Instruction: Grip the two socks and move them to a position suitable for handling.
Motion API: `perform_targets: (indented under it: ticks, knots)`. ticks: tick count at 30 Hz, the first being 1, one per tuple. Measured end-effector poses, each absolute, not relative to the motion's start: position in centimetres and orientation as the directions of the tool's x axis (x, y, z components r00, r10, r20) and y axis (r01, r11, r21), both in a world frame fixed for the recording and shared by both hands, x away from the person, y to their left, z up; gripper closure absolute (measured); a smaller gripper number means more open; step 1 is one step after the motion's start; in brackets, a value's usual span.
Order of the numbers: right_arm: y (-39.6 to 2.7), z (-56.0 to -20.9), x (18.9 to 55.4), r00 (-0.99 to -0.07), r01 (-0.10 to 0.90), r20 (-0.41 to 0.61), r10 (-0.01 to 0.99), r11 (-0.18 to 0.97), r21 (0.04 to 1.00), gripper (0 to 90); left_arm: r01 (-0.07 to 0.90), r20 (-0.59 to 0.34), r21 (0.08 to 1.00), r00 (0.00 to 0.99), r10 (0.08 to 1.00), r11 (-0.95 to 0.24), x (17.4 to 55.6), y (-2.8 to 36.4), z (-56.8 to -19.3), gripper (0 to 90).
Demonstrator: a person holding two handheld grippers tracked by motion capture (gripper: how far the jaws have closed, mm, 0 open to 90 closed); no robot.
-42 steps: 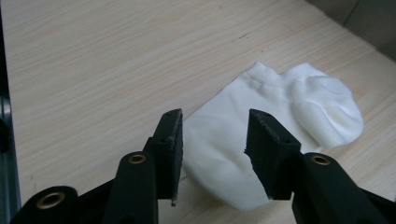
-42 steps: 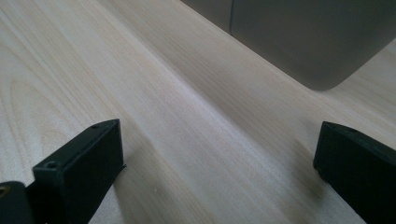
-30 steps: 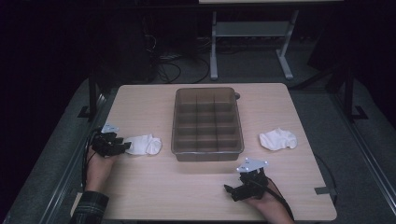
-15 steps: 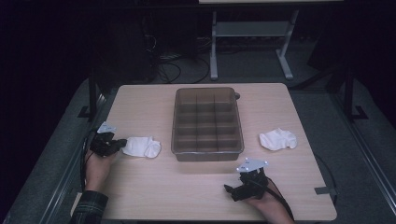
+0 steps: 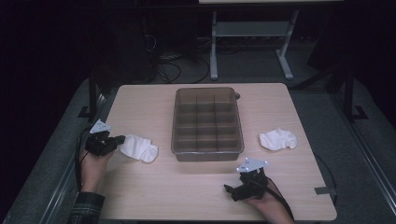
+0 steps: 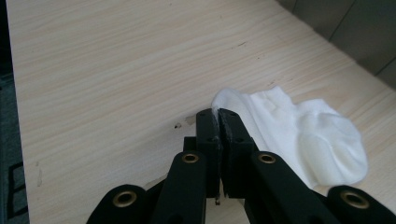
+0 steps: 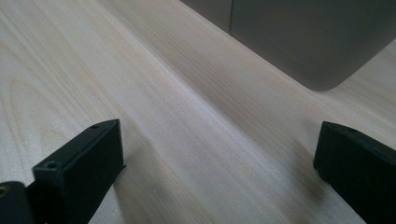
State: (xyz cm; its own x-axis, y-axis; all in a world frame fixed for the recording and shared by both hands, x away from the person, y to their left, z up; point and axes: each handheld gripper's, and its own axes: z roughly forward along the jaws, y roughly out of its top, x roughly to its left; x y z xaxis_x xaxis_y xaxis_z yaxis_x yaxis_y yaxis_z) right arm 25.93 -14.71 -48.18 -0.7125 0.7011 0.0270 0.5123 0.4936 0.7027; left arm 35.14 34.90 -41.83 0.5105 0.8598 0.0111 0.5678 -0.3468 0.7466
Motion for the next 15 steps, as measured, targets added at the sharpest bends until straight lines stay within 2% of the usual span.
perform_targets:
  ticks: [15]
  knots:
    - [-14.7,-48.2,26.0,-0.714,0.510,0.025,0.700,0.495,0.703,1.1,0.523,0.011,0.778,0.542,0.841,-0.348,34.0,34.6,-40.2,87.4]
